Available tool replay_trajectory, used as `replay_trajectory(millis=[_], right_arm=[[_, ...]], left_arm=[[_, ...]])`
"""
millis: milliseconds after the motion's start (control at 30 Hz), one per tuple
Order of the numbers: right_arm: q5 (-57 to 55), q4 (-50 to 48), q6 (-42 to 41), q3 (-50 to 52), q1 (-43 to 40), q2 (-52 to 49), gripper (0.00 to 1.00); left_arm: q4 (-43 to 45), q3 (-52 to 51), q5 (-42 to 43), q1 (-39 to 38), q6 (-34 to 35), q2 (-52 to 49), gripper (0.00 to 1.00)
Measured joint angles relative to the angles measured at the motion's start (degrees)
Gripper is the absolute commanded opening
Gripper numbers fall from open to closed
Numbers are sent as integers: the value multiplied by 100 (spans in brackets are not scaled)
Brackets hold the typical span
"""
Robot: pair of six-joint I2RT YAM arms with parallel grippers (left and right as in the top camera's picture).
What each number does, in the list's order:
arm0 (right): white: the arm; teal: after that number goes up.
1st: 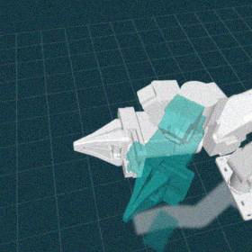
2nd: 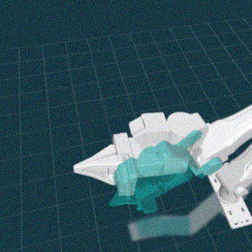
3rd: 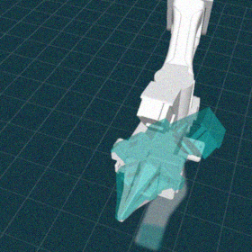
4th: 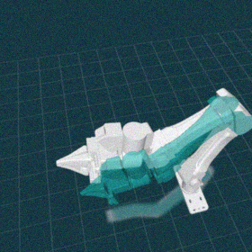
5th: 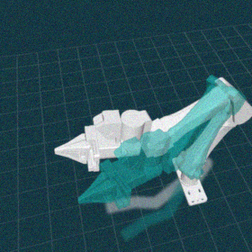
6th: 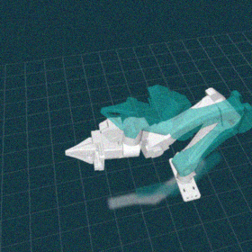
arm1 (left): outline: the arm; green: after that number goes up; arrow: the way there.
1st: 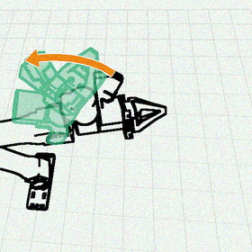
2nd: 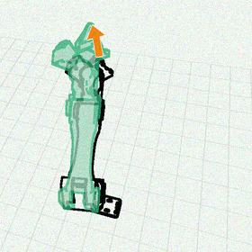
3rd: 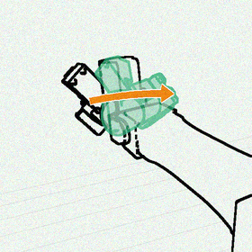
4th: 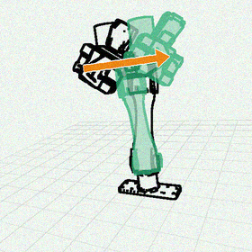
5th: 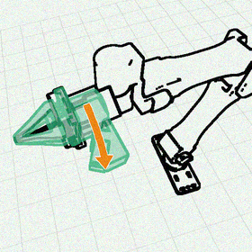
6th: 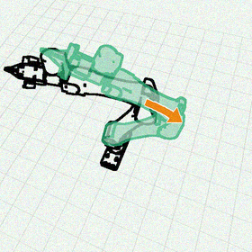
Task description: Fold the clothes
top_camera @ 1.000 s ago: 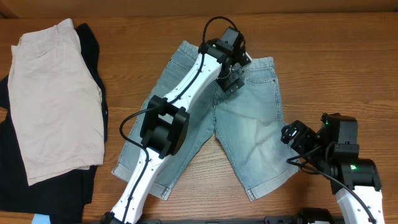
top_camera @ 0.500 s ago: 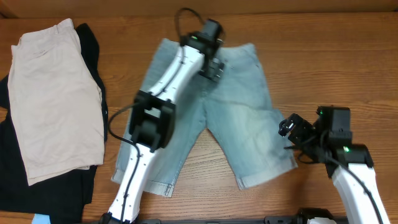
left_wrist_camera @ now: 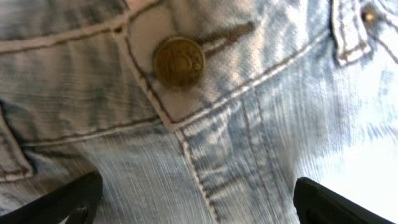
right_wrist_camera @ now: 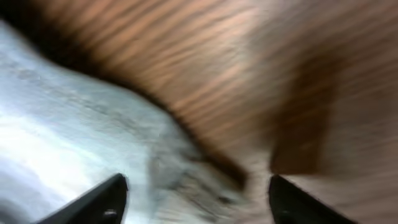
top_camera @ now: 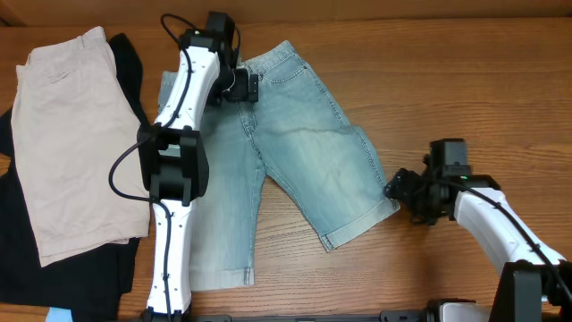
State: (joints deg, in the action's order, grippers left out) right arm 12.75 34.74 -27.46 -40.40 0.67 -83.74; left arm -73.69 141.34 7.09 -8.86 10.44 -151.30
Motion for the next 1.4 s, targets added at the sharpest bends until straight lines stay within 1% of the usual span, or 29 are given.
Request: replay_trajectory(millis=[33,67,233,267,400,533,733,933,1000,1100,1233,1400], right_arm=[[17,-63,46,0,96,0,57],[35,-129,24,0,199,0,43],[44,-168,76,-9,413,0,8],[50,-160,76,-13,442,-2,4],[35,-94,72,-17,498,-2,4],[15,7,68,-20,601,-83,4],[-146,173,-37,-20,649,-378,4],[-256,192,-409,-125,649,-485,4],[-323,192,-557,-144,649,-498,8],[-415,181,-748,-164,638,-505,9],[-433,247,-863,-177,363,-505,9],[-446,304,-861,-190,-461,-505,9]], left_arm=[[-221,81,107,0,17,-13,100],[-398,179,179,-4,24,-39,100],[-994,1067,358,-15,22,-173,100],[-1097,1318,367,-15,20,-173,100],[-1290,2203,387,-9,17,-173,100],[-1384,2671,387,2,17,-173,100],[-1379,2844,387,2,-59,-173,100],[-1366,2848,387,2,-356,-173,100],[-1333,2850,385,2,-413,-173,100],[-1290,2850,358,2,-468,-173,100],[-1226,2850,109,2,-487,-173,100],[-1150,2850,-74,2,-490,-173,100]])
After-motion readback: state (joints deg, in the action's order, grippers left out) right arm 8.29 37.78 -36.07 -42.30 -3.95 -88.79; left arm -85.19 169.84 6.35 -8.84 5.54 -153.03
